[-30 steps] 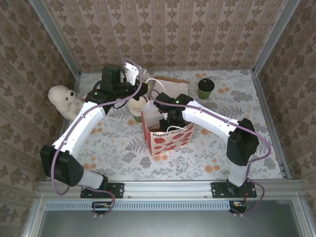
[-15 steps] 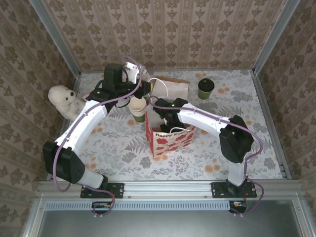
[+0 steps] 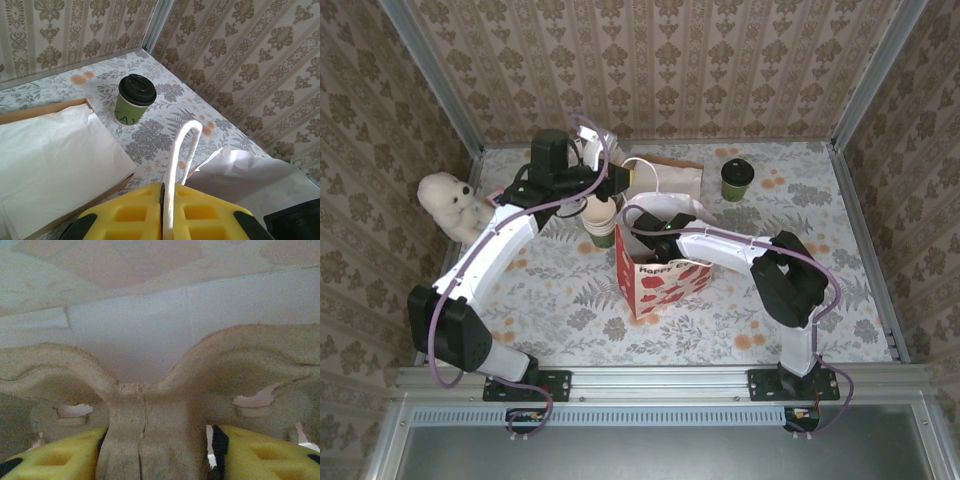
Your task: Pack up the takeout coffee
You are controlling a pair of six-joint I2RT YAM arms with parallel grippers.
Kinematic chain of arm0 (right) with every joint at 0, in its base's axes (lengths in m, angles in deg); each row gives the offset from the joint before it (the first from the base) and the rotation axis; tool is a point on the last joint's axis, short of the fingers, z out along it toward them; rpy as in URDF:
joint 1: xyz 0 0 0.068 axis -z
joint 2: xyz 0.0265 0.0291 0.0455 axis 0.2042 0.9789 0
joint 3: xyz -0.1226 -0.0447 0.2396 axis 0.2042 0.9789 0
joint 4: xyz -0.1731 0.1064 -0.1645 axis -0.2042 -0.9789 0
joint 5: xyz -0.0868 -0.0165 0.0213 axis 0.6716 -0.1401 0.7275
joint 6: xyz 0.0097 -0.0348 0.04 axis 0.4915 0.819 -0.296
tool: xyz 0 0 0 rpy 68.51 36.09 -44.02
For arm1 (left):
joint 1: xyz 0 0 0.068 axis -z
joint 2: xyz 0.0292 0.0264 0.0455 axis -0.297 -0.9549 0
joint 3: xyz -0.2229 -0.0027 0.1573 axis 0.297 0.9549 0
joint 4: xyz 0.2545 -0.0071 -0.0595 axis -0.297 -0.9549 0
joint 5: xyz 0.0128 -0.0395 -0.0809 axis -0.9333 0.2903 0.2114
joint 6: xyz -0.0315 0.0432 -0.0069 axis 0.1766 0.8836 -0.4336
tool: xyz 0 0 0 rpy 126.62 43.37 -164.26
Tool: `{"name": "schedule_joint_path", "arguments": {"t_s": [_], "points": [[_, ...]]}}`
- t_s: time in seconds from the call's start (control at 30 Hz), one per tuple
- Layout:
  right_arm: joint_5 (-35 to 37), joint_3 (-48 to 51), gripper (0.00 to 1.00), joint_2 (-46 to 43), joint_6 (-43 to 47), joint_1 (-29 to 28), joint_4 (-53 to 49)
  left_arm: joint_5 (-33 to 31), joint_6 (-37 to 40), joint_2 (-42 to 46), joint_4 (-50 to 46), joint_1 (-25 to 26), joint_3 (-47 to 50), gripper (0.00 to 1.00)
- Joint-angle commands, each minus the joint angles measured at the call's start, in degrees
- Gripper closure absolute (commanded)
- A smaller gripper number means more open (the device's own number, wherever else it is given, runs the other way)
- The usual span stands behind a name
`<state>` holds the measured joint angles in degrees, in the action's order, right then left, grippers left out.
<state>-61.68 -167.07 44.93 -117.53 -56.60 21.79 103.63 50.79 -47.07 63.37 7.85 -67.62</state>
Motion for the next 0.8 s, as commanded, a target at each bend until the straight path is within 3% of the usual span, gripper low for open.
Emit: {"name": "schedule_joint_path", "arguments": {"t_s": [0.0, 0.37, 0.47, 0.67, 0.77], "points": [[1.8, 1.8, 0.32, 0.1, 0.0, -0.2, 3.0, 2.7, -0.6, 2.1, 4.9, 0.1, 1.7, 0.88], [-2.8, 0.0, 0.15, -8.5, 3.8, -0.7, 4.0, 3.4, 0.5, 1.6, 6.3, 0.2, 3.6, 0.92], [-2.8, 0.1, 0.0, -10.3, 5.5, -0.7, 3.8, 3.5, 0.5, 1.5, 6.2, -0.2, 4.1, 0.93], [-3.0, 1.5, 0.0, -13.4, 15.5, -0.5, 4.6, 4.2, 1.6, 1.8, 5.7, -0.6, 4.4, 1.0], [-7.8, 2.1, 0.0, -14.0, 23.2, -0.2, 4.2, 4.8, 1.8, 1.7, 5.7, -0.7, 4.4, 1.0]]}}
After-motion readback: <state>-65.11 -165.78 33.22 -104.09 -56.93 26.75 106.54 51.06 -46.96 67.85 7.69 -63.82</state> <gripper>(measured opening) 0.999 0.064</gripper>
